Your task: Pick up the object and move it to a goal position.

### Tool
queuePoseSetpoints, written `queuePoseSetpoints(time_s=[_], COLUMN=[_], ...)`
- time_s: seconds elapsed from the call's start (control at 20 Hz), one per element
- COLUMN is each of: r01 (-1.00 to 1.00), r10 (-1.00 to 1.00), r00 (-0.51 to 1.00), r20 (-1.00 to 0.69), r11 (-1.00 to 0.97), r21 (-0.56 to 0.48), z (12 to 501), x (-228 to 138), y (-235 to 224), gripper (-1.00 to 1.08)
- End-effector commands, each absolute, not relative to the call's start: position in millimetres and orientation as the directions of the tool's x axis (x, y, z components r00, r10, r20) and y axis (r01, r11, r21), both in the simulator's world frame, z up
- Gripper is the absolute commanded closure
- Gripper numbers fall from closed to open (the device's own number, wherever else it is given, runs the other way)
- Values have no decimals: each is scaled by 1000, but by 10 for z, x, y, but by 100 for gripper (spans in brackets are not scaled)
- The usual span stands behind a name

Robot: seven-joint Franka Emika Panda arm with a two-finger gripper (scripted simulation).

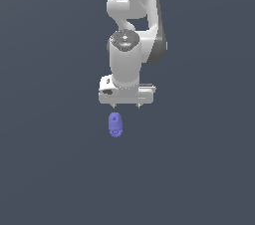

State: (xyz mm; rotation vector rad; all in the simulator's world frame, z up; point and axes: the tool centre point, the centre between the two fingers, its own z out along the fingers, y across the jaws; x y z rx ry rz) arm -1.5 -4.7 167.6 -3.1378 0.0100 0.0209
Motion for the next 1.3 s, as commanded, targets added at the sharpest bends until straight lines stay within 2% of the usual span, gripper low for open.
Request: queuePoseSetpoints(time_s=[0.0, 0.75, 1.25], r01=[-6, 35, 85], r10=[-6, 35, 85], r00=[1000, 999, 996], r20=[-13, -9, -2], r11=[-1000, -999, -996], r21=[-4, -27, -12], z=[1676, 1714, 1470], x=[-15, -26, 138], y=[-47, 107, -281], gripper=[-92, -92, -92])
